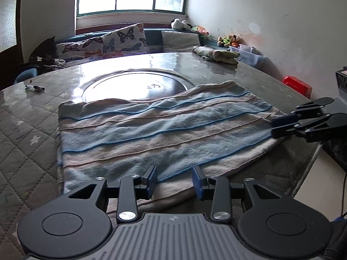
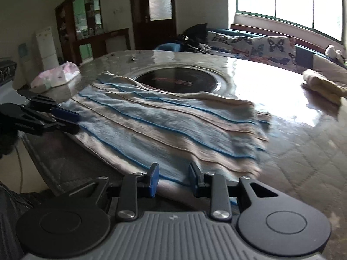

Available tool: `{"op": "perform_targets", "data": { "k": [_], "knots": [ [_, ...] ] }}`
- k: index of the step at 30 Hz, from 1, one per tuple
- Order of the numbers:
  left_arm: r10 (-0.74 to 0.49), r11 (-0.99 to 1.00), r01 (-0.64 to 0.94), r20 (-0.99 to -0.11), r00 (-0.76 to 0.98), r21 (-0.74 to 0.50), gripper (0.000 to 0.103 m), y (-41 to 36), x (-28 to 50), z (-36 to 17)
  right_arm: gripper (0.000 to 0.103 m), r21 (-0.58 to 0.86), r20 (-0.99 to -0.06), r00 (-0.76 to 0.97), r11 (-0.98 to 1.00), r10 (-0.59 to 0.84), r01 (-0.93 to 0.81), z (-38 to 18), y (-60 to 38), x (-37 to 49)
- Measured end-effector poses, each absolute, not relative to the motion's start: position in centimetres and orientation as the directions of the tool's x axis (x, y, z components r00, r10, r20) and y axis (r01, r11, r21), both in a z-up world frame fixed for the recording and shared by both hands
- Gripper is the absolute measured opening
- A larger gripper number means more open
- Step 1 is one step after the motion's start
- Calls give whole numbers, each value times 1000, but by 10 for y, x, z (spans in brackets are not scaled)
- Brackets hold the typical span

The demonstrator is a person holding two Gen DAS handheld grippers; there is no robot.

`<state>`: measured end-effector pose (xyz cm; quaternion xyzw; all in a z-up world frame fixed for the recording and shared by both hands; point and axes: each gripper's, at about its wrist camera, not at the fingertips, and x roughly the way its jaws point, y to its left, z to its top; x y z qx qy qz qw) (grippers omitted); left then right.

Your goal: Fold clothes

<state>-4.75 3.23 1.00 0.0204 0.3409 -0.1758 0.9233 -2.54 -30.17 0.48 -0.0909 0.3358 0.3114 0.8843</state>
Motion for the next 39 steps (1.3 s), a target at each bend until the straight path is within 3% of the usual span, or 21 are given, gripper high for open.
{"op": "perform_targets", "data": {
  "k": [12,25,39],
  "knots": [
    [-227,968,244,-636,738,-61,41,61,-42,17,34,23,-649,614,818,449,-575,18,-315,-7],
    [-146,987,153,-608,780,-41,41,67,41,27,34,20,-646,614,814,454,-581,18,-279,69],
    [-219,970,236,-627,748,-57,39,34,91,17,34,59,-654,617,842,439,-536,3,-278,105]
  ]
}}
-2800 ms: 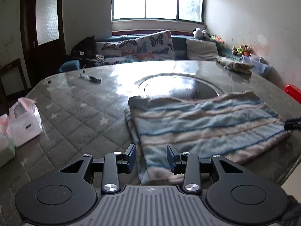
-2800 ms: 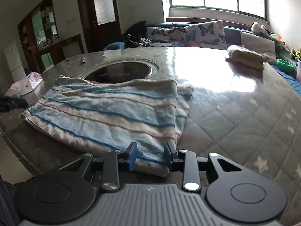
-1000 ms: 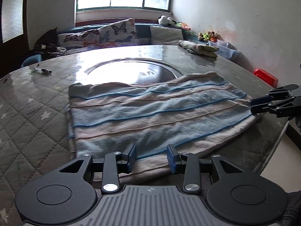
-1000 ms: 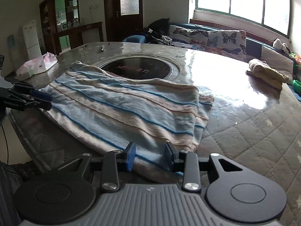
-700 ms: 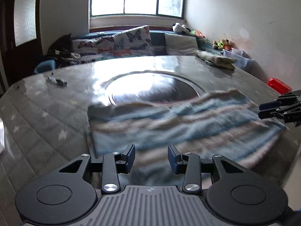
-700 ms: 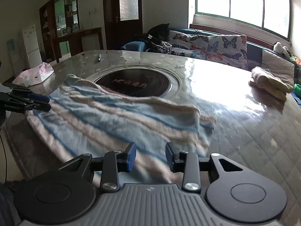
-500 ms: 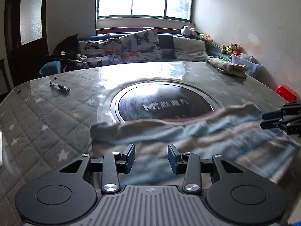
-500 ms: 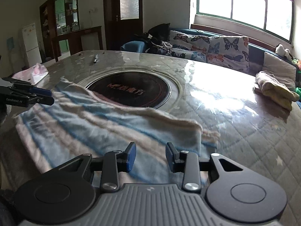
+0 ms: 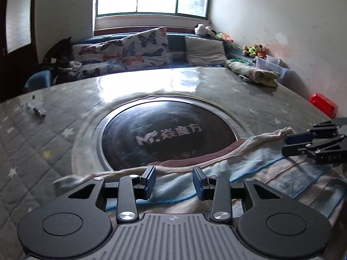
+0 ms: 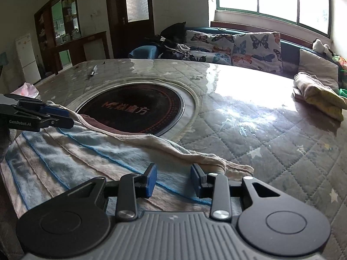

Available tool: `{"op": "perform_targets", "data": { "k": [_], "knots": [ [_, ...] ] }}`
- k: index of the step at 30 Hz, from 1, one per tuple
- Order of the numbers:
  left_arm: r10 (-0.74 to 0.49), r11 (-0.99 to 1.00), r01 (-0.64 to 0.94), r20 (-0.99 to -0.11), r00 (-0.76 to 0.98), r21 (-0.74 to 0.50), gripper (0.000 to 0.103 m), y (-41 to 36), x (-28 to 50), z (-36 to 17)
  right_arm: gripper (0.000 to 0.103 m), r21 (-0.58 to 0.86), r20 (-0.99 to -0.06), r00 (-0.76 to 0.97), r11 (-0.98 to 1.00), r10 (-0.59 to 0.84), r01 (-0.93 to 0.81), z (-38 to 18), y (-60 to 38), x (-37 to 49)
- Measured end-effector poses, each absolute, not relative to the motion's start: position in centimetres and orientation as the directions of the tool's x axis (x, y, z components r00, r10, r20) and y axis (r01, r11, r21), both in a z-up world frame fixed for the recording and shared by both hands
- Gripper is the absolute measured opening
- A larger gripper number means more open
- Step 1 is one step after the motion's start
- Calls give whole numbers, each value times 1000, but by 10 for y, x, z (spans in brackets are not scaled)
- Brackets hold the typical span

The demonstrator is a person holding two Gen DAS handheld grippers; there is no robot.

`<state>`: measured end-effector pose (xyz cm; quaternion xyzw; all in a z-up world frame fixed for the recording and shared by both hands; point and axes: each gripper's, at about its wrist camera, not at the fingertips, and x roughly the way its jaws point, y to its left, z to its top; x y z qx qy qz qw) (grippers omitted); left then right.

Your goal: Fold clothes

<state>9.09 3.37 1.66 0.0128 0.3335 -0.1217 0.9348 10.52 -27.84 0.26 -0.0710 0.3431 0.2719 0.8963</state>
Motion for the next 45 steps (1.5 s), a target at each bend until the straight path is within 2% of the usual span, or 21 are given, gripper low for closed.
{"op": "perform_targets", "data": {
  "k": [10,21,27,37,45],
  "knots": [
    [-108,986,166,-636,764,31,39,44,103,5,34,64,-652,622,850,433,-524,-1,-283,108],
    [-14,1000,19,-616,788,1,39,99,84,15,34,51,-651,627,849,428,-527,1,-280,105],
    [-26,1000,17,-577,816,-20,39,110,60,28,35,43,-647,631,846,429,-531,7,-275,102],
    [10,997,-60,-631,776,-58,39,136,64,9,35,35,-647,629,842,430,-539,13,-264,99],
    [19,999,-37,-568,823,-21,37,121,48,27,35,25,-653,610,818,449,-574,18,-245,98]
  ]
}}
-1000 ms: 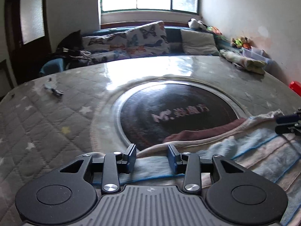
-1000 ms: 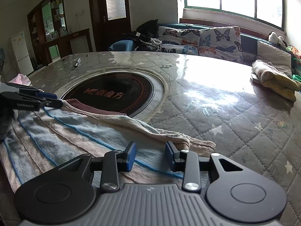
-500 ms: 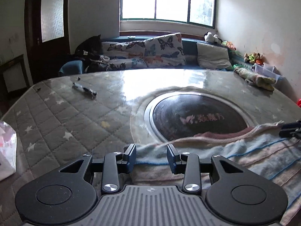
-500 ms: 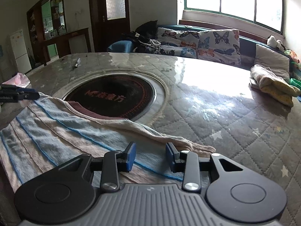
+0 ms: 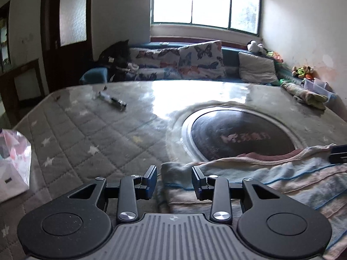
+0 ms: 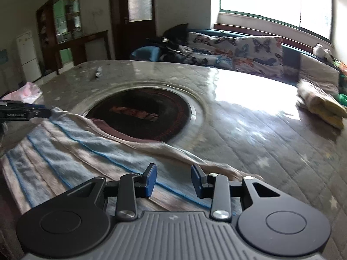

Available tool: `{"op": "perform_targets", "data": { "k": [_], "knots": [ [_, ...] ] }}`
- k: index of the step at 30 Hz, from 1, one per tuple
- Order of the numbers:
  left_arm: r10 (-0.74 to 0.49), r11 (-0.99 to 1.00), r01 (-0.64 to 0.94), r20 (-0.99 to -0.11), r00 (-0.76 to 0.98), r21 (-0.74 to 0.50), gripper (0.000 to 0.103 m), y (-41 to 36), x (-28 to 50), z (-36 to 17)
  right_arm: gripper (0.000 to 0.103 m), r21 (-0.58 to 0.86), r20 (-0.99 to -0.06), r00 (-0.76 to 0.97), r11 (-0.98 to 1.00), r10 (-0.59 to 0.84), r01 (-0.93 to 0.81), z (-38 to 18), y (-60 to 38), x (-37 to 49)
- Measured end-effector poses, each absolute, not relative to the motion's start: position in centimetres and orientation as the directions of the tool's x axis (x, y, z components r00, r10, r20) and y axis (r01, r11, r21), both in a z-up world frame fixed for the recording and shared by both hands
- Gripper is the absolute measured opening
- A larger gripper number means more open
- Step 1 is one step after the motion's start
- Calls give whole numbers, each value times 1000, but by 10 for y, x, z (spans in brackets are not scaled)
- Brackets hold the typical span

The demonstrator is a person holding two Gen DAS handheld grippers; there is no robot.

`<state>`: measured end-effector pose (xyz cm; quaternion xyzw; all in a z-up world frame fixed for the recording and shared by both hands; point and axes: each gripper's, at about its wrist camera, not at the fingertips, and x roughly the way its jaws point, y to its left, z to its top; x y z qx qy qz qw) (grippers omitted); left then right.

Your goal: Fold clothes

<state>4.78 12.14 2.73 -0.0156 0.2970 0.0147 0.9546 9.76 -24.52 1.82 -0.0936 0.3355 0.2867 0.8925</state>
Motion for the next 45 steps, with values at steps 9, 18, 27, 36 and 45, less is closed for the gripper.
{"op": "perform_targets", "data": {
  "k": [9,18,27,36,45],
  "knots": [
    [29,999,-32,-606,795,7,37,115,56,13,35,-3,-650,535,702,540,-712,20,-164,98],
    [38,999,-46,-613,789,3,39,123,55,7,35,-46,-679,546,713,491,-699,6,-156,106],
    [42,999,-50,-616,787,5,39,127,56,7,35,-58,-678,623,816,390,-575,2,-218,115],
    [45,999,-53,-619,784,5,40,129,52,15,35,-37,-654,670,869,352,-493,10,-260,113],
    [-11,997,-46,-655,756,-69,48,140,-3,27,37,-31,-673,652,868,348,-496,4,-262,108]
  ]
}}
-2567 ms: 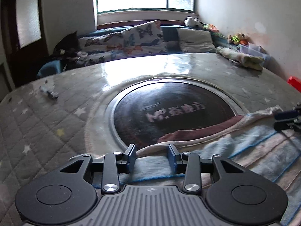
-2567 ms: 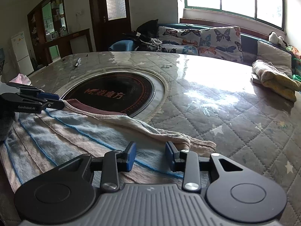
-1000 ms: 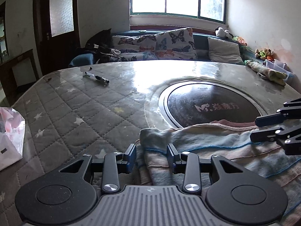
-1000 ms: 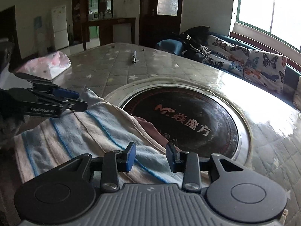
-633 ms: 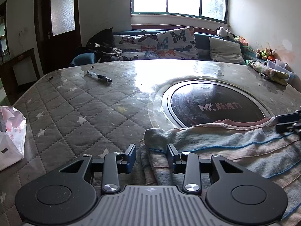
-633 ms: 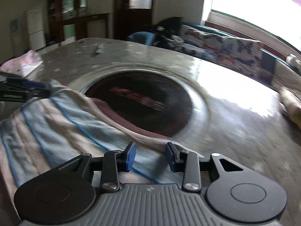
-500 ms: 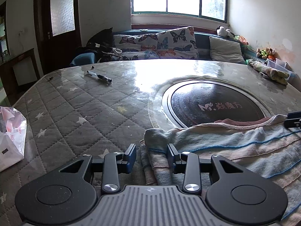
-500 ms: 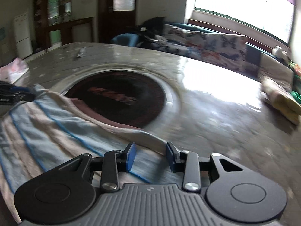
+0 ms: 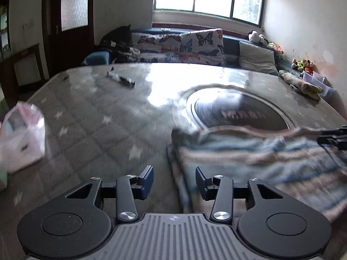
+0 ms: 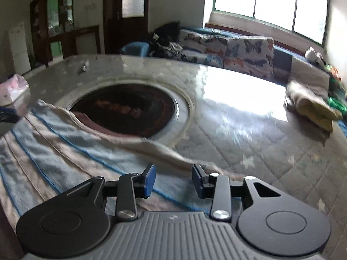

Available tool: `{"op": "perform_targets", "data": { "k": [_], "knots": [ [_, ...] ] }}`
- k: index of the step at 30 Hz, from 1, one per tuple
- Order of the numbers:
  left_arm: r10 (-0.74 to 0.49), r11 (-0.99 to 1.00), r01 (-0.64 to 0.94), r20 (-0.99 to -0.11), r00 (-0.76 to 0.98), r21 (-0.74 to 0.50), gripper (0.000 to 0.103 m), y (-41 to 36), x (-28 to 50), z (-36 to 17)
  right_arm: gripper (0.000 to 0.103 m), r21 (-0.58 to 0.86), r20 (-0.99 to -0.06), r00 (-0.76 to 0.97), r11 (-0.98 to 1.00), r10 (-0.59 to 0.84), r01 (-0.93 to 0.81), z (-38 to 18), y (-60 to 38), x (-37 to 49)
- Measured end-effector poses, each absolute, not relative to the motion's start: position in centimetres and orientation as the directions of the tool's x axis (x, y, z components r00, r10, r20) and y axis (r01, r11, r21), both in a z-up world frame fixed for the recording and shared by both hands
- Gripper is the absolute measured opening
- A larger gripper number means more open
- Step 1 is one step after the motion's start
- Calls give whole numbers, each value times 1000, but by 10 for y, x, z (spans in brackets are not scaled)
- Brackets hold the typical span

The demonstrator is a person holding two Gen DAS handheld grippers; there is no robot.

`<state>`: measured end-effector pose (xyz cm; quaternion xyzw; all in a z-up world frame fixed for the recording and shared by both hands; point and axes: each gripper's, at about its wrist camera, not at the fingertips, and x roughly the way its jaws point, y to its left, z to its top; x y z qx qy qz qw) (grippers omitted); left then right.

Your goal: Fold clothes

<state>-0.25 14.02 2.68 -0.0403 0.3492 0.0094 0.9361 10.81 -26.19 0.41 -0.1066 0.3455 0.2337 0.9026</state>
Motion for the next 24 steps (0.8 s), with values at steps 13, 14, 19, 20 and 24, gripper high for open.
{"op": "perform_targets", "data": {
  "k": [13,14,19,20,24],
  "knots": [
    [-71,963,-138,-708,703,-233,60,137,-66,23,40,-24,-637,629,804,446,-594,30,-232,71],
    [-69,963,-139,-708,703,-232,59,135,-67,22,40,-23,-637,623,796,455,-605,32,-228,68],
    [-98,956,-129,-703,705,-263,40,131,-68,22,40,-17,-635,592,758,495,-652,38,-211,54],
    [-106,953,-128,-702,705,-273,34,131,-68,22,40,-12,-638,584,752,501,-659,40,-207,54],
    [-121,943,-136,-692,712,-304,18,133,-70,22,40,11,-649,550,729,526,-684,51,-191,55]
  ]
}}
